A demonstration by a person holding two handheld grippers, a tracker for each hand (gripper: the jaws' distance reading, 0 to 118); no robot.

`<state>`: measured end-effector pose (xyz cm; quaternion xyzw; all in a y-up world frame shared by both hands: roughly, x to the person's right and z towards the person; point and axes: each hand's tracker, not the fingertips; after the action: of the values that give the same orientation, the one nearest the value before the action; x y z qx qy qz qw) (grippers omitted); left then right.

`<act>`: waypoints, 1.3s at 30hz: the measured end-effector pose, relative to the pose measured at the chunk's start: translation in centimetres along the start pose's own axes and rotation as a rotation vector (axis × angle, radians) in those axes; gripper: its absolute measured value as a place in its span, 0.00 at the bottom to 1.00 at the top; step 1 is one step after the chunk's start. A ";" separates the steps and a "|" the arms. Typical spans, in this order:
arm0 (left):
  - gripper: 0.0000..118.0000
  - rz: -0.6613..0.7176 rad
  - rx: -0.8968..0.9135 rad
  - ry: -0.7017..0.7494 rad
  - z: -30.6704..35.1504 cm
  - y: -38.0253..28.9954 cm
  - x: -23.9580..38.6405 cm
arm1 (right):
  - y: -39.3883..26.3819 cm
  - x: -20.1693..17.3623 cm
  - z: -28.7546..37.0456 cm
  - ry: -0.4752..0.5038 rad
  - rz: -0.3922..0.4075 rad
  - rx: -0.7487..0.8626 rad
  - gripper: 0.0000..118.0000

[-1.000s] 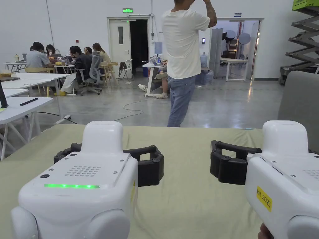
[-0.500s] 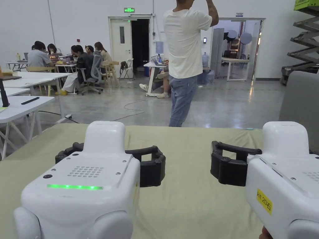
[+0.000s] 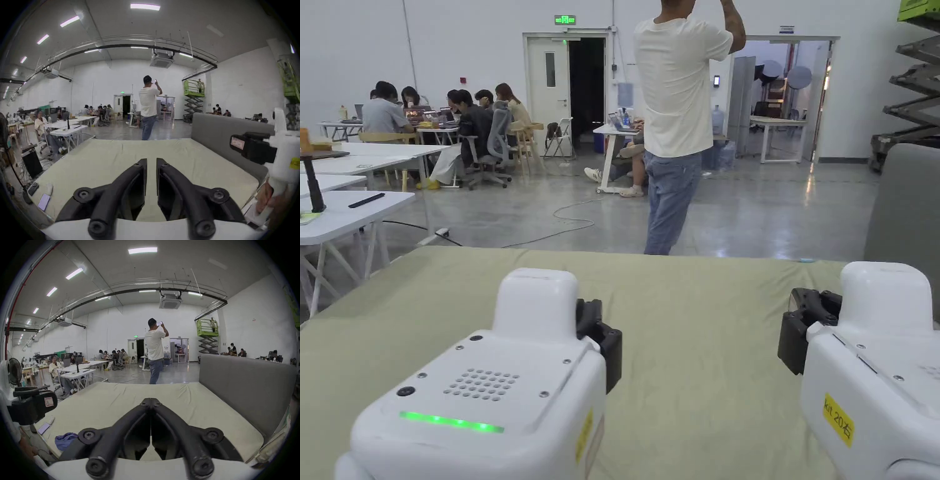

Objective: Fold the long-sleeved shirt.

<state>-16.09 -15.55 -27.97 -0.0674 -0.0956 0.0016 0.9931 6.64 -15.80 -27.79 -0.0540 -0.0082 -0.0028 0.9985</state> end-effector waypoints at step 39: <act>0.08 0.586 -0.611 0.251 -10.2 -17.7 -27.0 | -5.2 -7.6 -3.0 0.538 0.059 -0.263 0.00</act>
<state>-40.84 -34.90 -40.69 -0.3816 0.0527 0.2466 0.8892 -0.94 -21.30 -30.31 -0.1806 0.2586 0.0109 0.9489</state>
